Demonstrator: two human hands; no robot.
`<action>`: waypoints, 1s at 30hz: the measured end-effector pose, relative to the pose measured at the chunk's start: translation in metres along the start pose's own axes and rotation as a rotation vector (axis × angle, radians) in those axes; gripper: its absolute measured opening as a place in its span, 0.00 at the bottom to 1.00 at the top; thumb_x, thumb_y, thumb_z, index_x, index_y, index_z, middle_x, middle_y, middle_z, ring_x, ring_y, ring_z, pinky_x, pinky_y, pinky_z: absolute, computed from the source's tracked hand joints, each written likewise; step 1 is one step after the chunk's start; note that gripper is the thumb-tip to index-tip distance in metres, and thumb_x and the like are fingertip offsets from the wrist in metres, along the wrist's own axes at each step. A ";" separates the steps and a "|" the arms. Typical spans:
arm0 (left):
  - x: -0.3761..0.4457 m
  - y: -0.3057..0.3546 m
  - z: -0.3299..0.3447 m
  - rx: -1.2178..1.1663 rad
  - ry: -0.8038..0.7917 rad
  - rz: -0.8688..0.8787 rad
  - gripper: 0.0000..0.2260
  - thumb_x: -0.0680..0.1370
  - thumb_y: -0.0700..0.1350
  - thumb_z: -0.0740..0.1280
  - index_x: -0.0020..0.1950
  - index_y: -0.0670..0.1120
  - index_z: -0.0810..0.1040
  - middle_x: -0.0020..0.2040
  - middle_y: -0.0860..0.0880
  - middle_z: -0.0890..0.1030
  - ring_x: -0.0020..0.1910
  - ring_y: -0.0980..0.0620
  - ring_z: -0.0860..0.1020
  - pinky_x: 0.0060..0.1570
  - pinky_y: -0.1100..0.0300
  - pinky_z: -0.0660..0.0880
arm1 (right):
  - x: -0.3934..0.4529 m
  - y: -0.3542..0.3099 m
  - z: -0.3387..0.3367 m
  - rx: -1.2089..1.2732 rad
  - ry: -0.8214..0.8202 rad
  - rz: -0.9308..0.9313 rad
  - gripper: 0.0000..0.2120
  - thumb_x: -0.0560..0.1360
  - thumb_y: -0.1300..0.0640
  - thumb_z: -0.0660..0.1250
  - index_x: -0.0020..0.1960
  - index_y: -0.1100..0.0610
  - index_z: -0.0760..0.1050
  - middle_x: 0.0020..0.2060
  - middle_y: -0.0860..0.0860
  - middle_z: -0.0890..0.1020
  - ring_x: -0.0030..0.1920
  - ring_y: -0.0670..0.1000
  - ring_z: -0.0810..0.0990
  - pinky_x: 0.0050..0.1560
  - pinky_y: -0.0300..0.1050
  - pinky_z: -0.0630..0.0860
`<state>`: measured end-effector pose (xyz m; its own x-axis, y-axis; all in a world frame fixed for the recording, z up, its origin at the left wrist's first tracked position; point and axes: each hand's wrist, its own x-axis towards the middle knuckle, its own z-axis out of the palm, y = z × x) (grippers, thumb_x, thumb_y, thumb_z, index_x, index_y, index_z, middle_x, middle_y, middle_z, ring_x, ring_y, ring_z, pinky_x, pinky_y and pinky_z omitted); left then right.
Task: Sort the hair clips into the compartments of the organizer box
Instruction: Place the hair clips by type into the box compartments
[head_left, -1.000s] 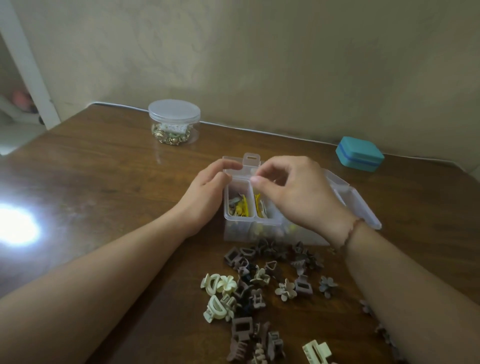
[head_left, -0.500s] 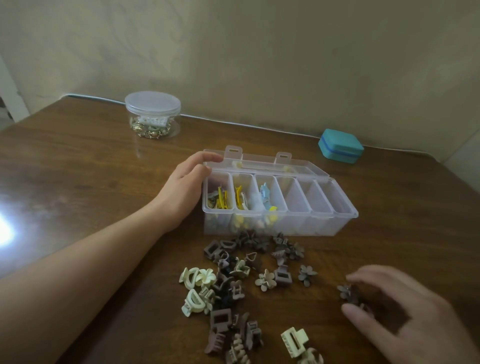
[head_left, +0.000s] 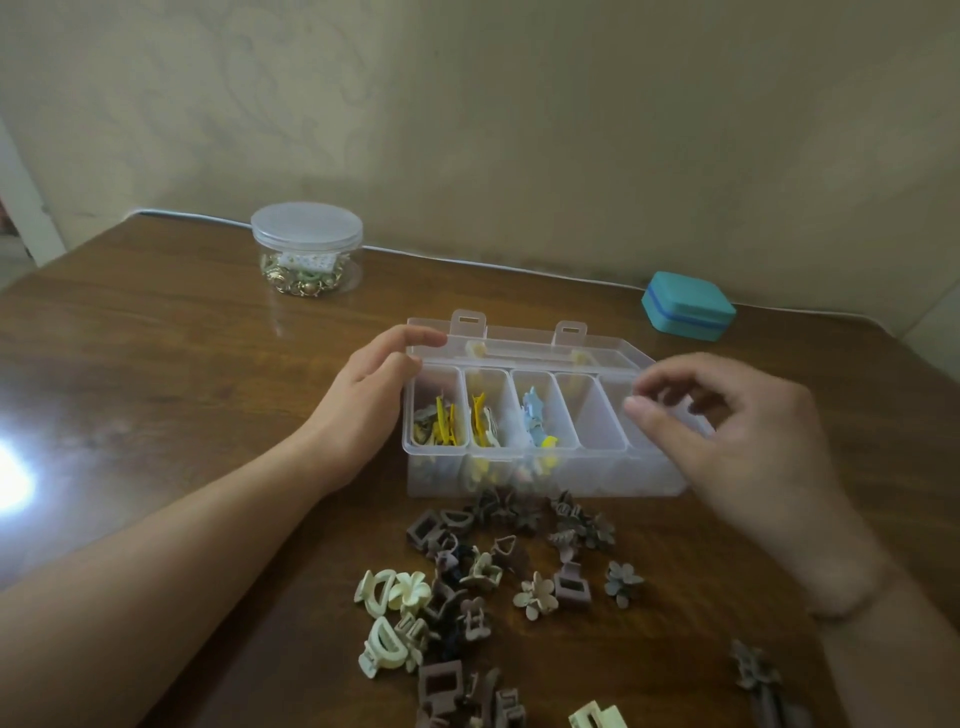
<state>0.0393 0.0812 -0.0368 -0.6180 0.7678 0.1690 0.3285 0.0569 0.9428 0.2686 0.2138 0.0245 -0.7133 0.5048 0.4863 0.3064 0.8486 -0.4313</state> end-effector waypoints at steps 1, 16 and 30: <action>0.000 0.000 0.000 -0.002 -0.005 -0.004 0.16 0.84 0.38 0.53 0.64 0.51 0.76 0.41 0.69 0.83 0.48 0.77 0.75 0.51 0.67 0.66 | 0.006 0.006 0.007 0.000 -0.026 0.013 0.05 0.70 0.49 0.68 0.45 0.41 0.75 0.41 0.36 0.78 0.46 0.38 0.77 0.41 0.32 0.71; 0.000 -0.008 0.001 -0.070 0.008 -0.030 0.17 0.76 0.48 0.56 0.61 0.56 0.79 0.46 0.46 0.87 0.56 0.47 0.82 0.65 0.40 0.71 | -0.010 0.031 -0.022 0.090 -0.062 -0.072 0.04 0.72 0.50 0.68 0.47 0.44 0.78 0.39 0.38 0.80 0.43 0.41 0.79 0.37 0.28 0.75; 0.008 -0.014 -0.002 -0.294 0.124 -0.103 0.17 0.71 0.45 0.59 0.53 0.55 0.84 0.44 0.40 0.86 0.46 0.41 0.82 0.48 0.48 0.75 | -0.022 -0.003 -0.004 -0.163 -0.764 -0.012 0.17 0.74 0.42 0.66 0.51 0.38 0.57 0.47 0.38 0.73 0.46 0.40 0.73 0.49 0.38 0.74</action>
<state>0.0286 0.0849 -0.0480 -0.7252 0.6833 0.0848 0.0506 -0.0700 0.9963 0.2858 0.2011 0.0182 -0.9353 0.2960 -0.1938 0.3423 0.8957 -0.2837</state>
